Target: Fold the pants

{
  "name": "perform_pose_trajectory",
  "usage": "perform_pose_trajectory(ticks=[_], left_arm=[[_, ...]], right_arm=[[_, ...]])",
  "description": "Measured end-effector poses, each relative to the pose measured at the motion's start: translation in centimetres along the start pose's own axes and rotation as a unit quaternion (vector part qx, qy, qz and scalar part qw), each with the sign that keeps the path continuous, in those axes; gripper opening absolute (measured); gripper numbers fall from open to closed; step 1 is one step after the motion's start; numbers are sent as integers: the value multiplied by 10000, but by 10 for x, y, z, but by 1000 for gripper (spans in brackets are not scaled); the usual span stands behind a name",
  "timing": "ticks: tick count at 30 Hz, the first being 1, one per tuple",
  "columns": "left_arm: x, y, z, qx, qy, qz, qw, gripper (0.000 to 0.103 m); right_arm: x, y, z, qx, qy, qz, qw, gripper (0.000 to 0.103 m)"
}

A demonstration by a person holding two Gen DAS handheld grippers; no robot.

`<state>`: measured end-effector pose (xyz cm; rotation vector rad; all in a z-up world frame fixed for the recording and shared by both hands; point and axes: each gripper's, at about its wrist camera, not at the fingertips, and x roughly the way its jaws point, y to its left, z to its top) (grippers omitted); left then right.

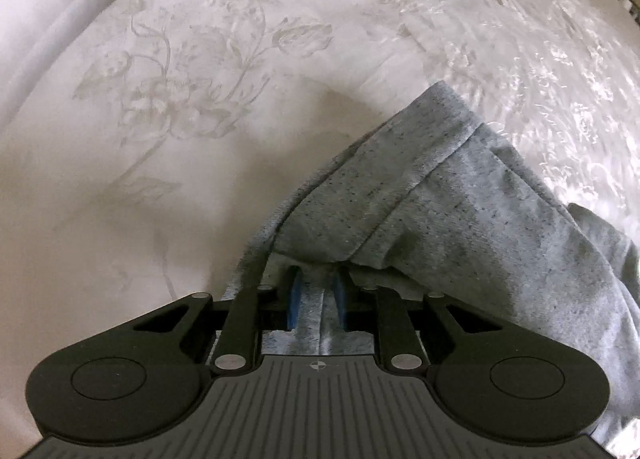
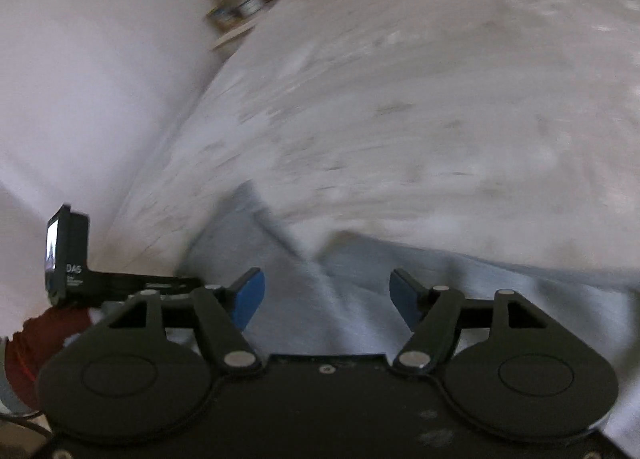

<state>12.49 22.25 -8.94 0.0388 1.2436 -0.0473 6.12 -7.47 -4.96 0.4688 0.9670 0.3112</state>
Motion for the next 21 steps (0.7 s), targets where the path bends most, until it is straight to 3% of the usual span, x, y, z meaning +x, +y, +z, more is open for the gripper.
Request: perform_pose_trajectory(ticks=[5,11,12,13,16,21], left_arm=[[-1,17,-6,-139,6,-177,9997,17],[-4,35,-6,-345,99,-403,9985,10],[-5,36,-6,-375,108,-440,9983,10],[-8,37,-6,-394,109,-446,9982,10],[-22,42,-7,-378,-55,-123,9992,11],[-50,67,-11,-512,-379,-1,9980,11]], right_arm=[[67,18,23,-323,543,207,9978,85],[119,24,36,-327,1143,389,9921,82],[121,24,35,-320,1227,505,9906,53],[122,26,33,-366,1255,649,9893,13],[104,48,29,-798,1010,710,9891,11],[53,97,-4,-1600,680,1206,9774,11]])
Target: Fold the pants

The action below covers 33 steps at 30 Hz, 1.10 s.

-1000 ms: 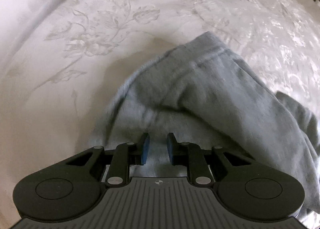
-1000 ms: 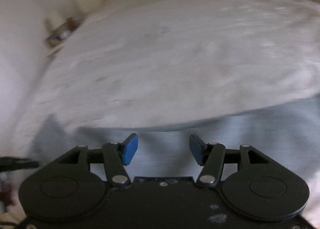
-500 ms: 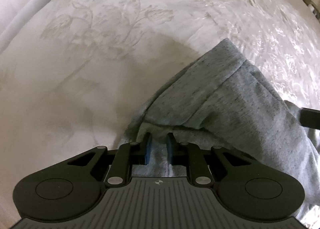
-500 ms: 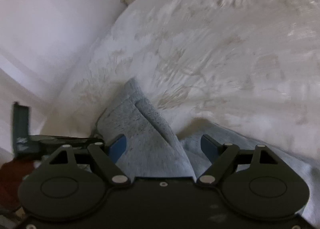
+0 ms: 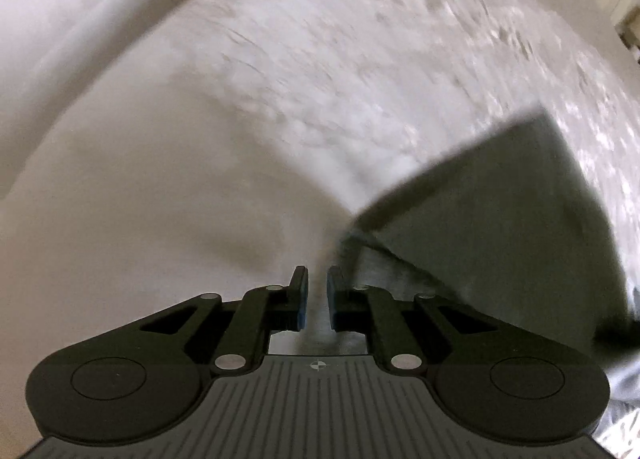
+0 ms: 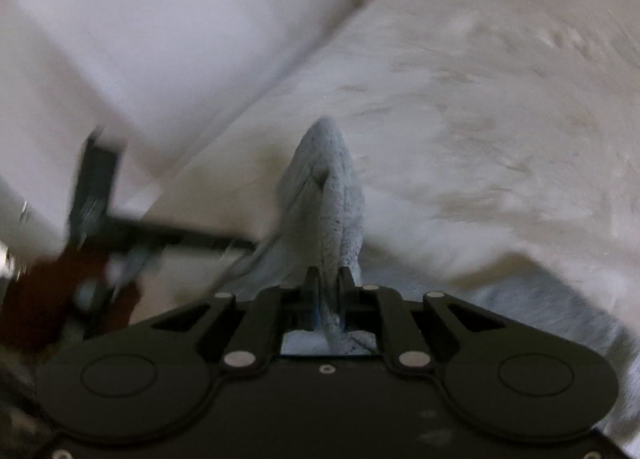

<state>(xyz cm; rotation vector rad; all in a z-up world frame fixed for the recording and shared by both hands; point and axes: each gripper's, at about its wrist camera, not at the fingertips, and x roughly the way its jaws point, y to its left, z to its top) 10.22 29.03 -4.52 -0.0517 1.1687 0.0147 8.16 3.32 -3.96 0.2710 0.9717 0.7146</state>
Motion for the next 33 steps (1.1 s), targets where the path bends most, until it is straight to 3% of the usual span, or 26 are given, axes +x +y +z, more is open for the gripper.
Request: perform_pose_trajectory(ticks=[7,13,18,21,23,25,28,30,33], left_arm=[[-39,17,9,-240,-533,59,9983,12],[-54,-23,5,319,-616,-423,9967,12],[-43,-58,-22,827,-312,-793,9929,13],[-19,-69,-43,1205,195,-759,9896,13],[1,-70,-60,1420,545,-525,9870,13],[3,-67,-73,1495,550,-516,9859,13],[-3,-63,-77,1445,494,-572,9866,13],[-1,-62,-76,1384,515,-597,9872,13],[1,-64,-73,1354,549,-558,9877,13]], right_arm=[[36,66,-71,-934,905,104,9915,11],[45,78,-77,-871,755,-145,9932,10],[33,97,-90,-1211,740,-144,9898,8],[41,105,-98,-1331,802,-280,9875,8],[40,102,-97,-1105,716,-362,9906,10],[29,93,-97,-728,548,-437,9949,22],[1,77,-107,-269,278,-803,9960,28],[-18,59,-117,249,107,-1095,9936,28],[-52,30,-142,1153,-179,-1683,9788,30]])
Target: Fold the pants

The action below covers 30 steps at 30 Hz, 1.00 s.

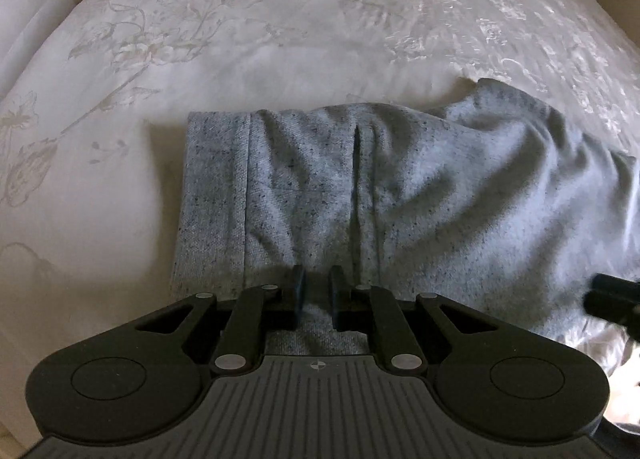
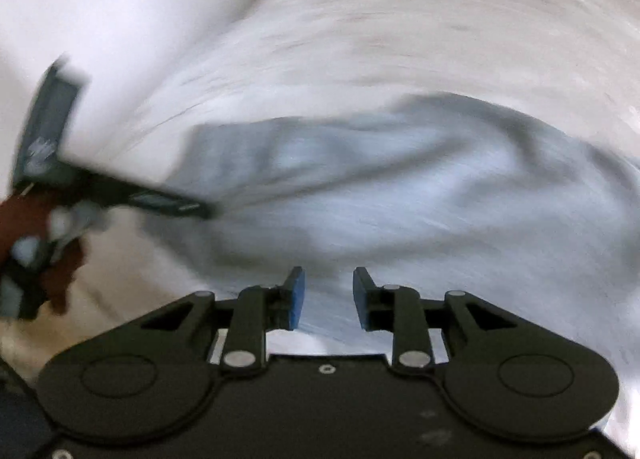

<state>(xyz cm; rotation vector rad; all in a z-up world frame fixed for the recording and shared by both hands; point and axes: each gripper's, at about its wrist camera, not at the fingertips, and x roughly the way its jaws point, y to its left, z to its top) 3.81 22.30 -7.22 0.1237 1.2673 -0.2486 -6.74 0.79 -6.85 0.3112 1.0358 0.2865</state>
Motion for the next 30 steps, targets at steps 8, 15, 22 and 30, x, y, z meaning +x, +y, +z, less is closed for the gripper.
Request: perform_pose_trajectory(ticks=[8,15,22,30], left_arm=[[-5,-17,4,242,-92,188,9995,13],[-2,-20,6,281,-26,218,9994,13],[-5,-22,9,259,-16,253,9993,13],[-15,-36,8,270,-95,-126,9995,13]], right_arm=[[-35,-78,-43,1883,-143,-627,9800,36],[-27,-105,-51,3134,-150,-295,9491,42],[-46,-124,-20,3604,-743,-34,9298,42],[-42,-123,-12,3221,-499,-183,9452,42]])
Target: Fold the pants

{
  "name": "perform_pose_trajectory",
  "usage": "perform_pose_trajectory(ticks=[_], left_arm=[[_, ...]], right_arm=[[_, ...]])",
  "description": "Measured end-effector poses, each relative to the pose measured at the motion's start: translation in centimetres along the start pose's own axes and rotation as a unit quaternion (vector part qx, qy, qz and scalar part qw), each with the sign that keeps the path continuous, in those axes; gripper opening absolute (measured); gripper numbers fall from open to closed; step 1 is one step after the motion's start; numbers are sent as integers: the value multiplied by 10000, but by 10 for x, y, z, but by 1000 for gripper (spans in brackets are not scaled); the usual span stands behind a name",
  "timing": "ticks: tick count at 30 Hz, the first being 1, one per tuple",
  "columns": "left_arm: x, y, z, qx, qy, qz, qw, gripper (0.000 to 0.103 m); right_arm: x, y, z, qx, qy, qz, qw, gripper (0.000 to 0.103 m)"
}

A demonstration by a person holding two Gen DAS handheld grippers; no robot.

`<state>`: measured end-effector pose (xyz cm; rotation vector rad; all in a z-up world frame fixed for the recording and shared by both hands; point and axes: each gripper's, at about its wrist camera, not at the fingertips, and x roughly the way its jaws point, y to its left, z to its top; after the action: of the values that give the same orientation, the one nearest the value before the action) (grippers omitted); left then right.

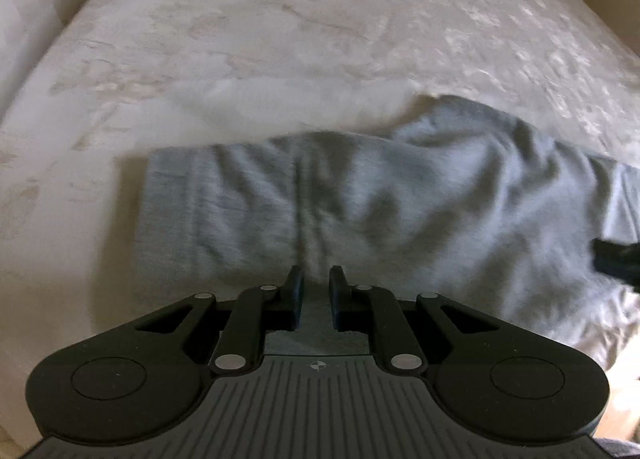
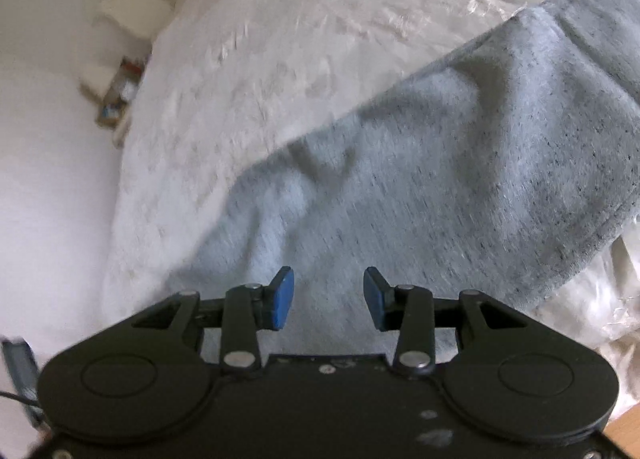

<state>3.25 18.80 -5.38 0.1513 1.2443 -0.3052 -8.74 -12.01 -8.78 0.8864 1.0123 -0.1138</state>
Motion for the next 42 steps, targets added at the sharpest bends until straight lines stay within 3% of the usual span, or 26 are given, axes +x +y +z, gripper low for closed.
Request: perform_pose_trajectory(ticks=[5,8,12,17,20,26,31,37,40,42], left_arm=[[15,-2,-15,36,351,73,9994,14],[9,2,-9,55,269,7,9996,14],[1,10,8,-94,-61,54,9999,14],[4,25,23,-571,-185,189,9980,14],[13,31,18,-626,-28,369,9974,14],[22,46,2,-1119,155,182,9934,14],[24,51,7,-1369,208,150,9902,14],[27,51,10,-1327,289,174,9906,14],[30,50,12,-1281,328,168,9911,14],[30,49,14,-1251,342,166,9914,14]], right_arm=[[30,-8,-18,-323,782,-658,9942,37],[26,3,-15,-633,735,-626,9933,39],[21,36,3,-1586,390,-564,9850,45],[41,82,42,-2641,182,-447,9633,46],[61,108,67,-3197,108,-334,9469,52],[120,149,99,-4131,418,-216,9095,53],[153,158,103,-4481,852,-204,8897,50],[141,143,67,-4551,1286,129,8810,48],[140,142,57,-4640,1296,146,8762,49],[146,144,63,-4552,1269,146,8812,48]])
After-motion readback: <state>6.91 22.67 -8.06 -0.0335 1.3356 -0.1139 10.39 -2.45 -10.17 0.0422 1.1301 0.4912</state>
